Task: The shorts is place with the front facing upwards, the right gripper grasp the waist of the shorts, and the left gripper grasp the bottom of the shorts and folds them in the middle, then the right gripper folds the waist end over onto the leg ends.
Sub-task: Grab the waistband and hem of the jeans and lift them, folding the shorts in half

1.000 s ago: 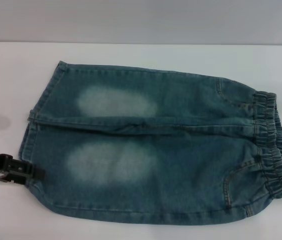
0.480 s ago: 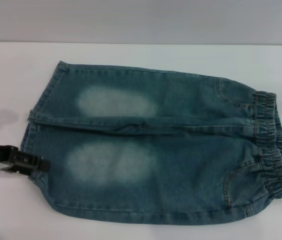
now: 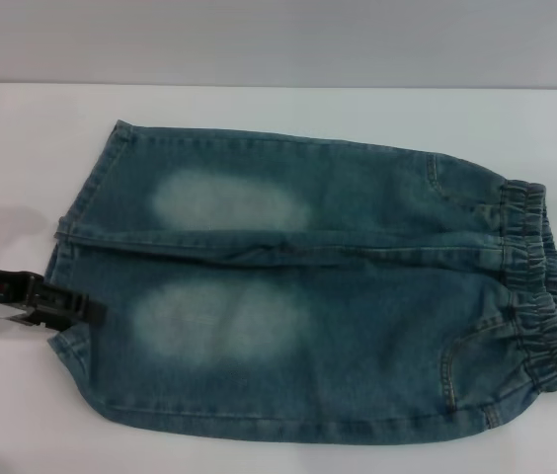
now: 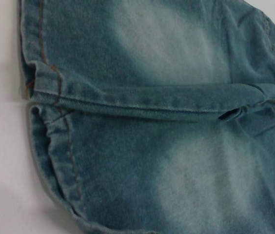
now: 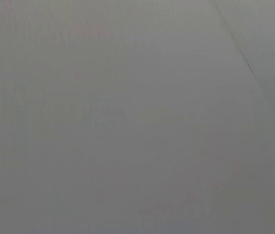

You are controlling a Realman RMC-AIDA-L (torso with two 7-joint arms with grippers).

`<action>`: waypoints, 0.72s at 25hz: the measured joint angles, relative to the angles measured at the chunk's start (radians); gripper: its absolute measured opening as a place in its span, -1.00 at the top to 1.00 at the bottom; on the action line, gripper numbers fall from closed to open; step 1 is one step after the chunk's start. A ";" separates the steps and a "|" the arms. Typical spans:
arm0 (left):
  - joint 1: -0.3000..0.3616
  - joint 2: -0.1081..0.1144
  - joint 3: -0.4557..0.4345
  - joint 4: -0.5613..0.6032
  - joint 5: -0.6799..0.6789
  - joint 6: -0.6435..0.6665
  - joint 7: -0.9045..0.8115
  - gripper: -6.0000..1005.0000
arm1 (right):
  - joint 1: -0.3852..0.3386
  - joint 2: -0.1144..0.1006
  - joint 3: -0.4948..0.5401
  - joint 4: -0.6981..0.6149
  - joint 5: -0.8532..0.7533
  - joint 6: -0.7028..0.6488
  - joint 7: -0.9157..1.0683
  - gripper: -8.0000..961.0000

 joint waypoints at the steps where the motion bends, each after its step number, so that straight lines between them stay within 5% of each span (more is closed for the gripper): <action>1: 0.001 0.000 0.001 0.000 0.000 -0.001 0.000 -0.52 | 0.000 0.000 0.000 0.000 0.000 0.000 0.000 -0.27; 18: 0.010 0.003 -0.004 -0.015 0.066 -0.010 -0.002 -0.52 | 0.016 -0.002 0.000 0.001 0.000 0.014 0.001 -0.27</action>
